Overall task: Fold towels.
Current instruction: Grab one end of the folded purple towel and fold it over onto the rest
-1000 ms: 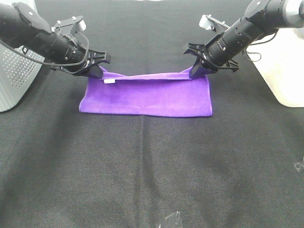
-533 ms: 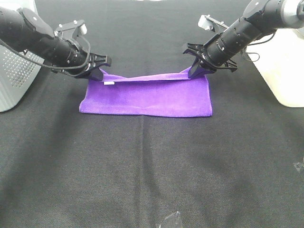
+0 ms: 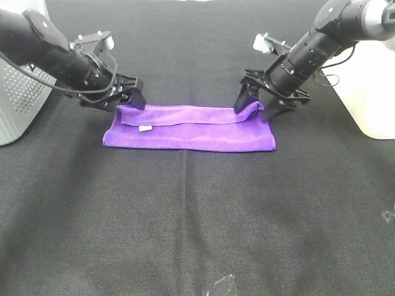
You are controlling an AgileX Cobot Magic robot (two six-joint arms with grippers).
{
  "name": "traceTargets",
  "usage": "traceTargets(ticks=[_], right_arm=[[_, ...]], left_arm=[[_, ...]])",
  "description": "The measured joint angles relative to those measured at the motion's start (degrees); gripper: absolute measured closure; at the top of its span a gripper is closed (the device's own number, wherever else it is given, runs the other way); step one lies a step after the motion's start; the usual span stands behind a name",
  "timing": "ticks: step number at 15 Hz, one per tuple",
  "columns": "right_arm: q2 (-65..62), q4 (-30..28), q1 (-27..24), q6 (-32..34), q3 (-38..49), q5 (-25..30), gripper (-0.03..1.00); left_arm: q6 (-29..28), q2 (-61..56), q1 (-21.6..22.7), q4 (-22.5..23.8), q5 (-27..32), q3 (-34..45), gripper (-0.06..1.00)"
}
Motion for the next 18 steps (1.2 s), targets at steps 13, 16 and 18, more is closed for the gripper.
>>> traceTargets(ticks=[13,16,18], right_arm=[[-11.12,-10.77,0.0,10.49,-2.01,13.58,0.19],[-12.49,-10.77,0.0,10.49,-1.43,13.58,0.19],[-12.55,-10.77,0.0,10.49,-1.43,13.58,0.19]], left_arm=[[-8.25,14.61,6.59,8.19,35.52,-26.3,0.09],[-8.14,18.39,8.19,5.5,38.1,-30.08,0.09],[-7.68,19.42,8.59,4.64,39.19,-30.94,0.09]])
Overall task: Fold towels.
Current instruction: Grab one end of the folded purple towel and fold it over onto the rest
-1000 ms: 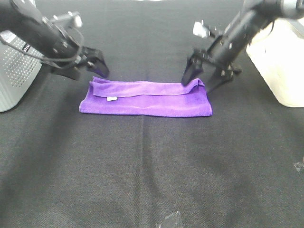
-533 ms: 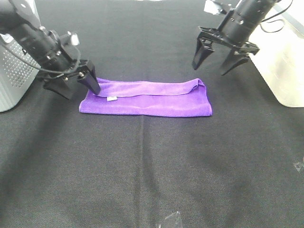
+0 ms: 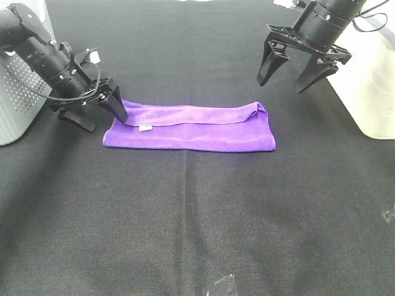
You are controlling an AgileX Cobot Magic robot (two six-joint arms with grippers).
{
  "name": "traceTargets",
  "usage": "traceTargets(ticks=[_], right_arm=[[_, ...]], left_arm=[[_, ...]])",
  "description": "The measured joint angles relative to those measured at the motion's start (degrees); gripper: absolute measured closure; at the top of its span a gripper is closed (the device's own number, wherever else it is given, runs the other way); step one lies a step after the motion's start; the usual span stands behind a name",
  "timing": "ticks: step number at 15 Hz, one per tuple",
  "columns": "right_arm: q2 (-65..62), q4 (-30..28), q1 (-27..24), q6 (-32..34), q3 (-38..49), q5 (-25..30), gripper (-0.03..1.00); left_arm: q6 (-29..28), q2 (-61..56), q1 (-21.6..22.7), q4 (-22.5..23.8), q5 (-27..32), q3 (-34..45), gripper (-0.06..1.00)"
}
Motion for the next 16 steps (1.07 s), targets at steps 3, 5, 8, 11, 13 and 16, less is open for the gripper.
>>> traceTargets(ticks=[3,5,8,11,13,16], right_arm=[[0.0,0.0,0.0,0.0,0.0,0.0,0.19],[0.0,0.0,0.0,0.0,0.0,0.0,0.19],[0.0,0.0,0.0,0.0,0.0,0.0,0.19],[0.0,0.0,0.0,0.0,0.0,0.0,0.19],[0.0,0.0,0.0,0.0,0.0,0.0,0.19],[0.0,0.0,0.0,0.0,0.0,0.0,0.19]], left_arm=[[0.17,0.06,-0.46,0.34,0.17,-0.29,0.09],[0.34,0.34,-1.38,0.11,0.11,-0.46,0.09],[0.34,2.29,-4.81,-5.5,0.11,-1.15,0.15],[0.17,2.98,-7.1,-7.73,0.11,-1.15,0.28],[-0.74,3.38,-7.22,-6.53,-0.23,-1.15,0.51],[-1.09,3.72,-7.33,-3.55,-0.23,-1.66,0.9]])
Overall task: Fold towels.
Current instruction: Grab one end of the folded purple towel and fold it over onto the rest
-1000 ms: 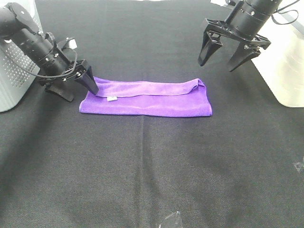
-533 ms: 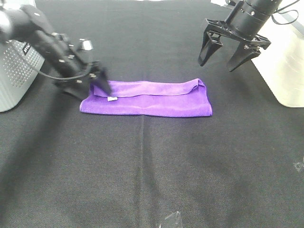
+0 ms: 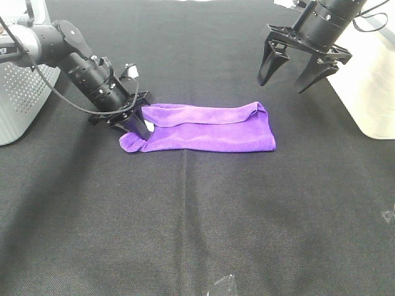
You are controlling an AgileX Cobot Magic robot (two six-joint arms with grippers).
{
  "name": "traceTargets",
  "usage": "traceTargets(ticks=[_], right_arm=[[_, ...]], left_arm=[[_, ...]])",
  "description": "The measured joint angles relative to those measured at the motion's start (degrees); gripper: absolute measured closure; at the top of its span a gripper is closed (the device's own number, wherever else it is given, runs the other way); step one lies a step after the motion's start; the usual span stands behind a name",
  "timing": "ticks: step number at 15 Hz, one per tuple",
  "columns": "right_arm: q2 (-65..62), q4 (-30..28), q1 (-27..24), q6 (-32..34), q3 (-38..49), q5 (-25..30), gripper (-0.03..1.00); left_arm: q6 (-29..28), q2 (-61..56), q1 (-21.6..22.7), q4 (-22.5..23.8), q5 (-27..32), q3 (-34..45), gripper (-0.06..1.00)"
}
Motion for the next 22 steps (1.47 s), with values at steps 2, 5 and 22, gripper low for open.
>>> traceTargets(ticks=[2,5,22], right_arm=[[-0.06,0.0,0.0,0.0,0.0,0.0,0.19],[-2.06,-0.17,0.0,0.06,0.17,0.0,0.19],[-18.33,-2.86,0.0,1.15,0.17,0.17,0.2]], left_arm=[[-1.09,0.11,-0.63,2.98,0.69,-2.01,0.91],[-2.52,-2.41,-1.32,15.01,0.8,-2.86,0.91],[-2.92,-5.9,-17.7,16.5,0.69,-8.71,0.91]])
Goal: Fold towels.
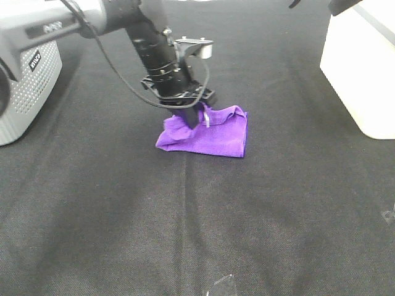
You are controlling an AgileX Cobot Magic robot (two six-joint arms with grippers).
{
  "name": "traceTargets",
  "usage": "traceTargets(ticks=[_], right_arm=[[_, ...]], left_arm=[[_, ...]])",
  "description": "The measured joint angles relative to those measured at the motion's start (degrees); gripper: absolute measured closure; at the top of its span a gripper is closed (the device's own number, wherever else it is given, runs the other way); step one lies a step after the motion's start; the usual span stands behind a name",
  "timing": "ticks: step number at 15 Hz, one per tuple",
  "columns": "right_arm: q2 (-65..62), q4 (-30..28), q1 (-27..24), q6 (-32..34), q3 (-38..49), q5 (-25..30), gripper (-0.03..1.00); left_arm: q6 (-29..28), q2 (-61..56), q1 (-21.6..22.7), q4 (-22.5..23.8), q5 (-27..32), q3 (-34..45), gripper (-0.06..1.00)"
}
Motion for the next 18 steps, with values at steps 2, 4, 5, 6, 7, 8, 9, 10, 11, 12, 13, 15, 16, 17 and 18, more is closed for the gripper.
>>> traceTargets(ticks=[2,4,5,6,7,8,9,10,11,12,13,15,16,17,18], right_arm=[[-0.74,0.0,0.0,0.0,0.0,0.06,0.2],[-1.89,0.0,0.0,0.0,0.0,0.06,0.2],[-1.95,0.06,0.0,0.0,0.0,0.06,0.2],[-1.95,0.06,0.0,0.0,0.0,0.06,0.2],[-1.95,0.17,0.0,0.0,0.0,0.06,0.2],[-1.95,0.23,0.0,0.0,0.0,0.06,0.2],[-1.95,0.4,0.0,0.0,0.0,0.06,0.2],[-1.95,0.4,0.0,0.0,0.0,0.06,0.2],[-1.95,0.4,0.0,0.0,0.0,0.06,0.2],[-1.95,0.46,0.0,0.0,0.0,0.06,0.2],[-1.95,0.46,0.0,0.0,0.0,0.06,0.2],[-1.95,0.46,0.0,0.0,0.0,0.06,0.2],[-1.95,0.46,0.0,0.0,0.0,0.06,0.2],[-2.06,0.46,0.0,0.0,0.0,0.06,0.2],[-2.46,0.11,0.0,0.0,0.11,0.06,0.2]], left_arm=[[-1.03,0.8,-0.06,-1.6,-0.63,-0.97,0.91],[-3.84,1.43,-0.06,-4.76,-4.53,-1.09,0.87],[-4.01,1.55,-0.06,-5.84,-5.27,-1.09,0.85],[-4.18,1.78,-0.06,-8.82,-6.93,-1.09,0.76],[-4.18,1.89,-0.06,-15.07,-10.26,-1.09,0.54],[-3.61,1.89,-0.06,-19.82,-12.72,-1.09,0.43],[-2.41,1.89,-0.06,-23.61,-14.21,-1.09,0.37],[-1.03,1.89,-0.06,-25.9,-14.67,-1.09,0.34],[0.0,1.89,-0.06,-26.64,-14.84,-1.09,0.33],[0.34,1.89,-0.06,-26.7,-14.84,-1.09,0.33],[0.4,1.89,-0.06,-26.18,-14.84,-1.09,0.32],[0.4,1.72,0.11,-22.63,-13.52,-1.09,0.3],[0.4,1.38,0.23,-19.37,-11.8,-1.09,0.26],[0.4,0.52,0.4,-14.9,-9.45,-1.09,0.22],[0.4,-0.74,0.46,-10.03,-7.16,-1.09,0.2]])
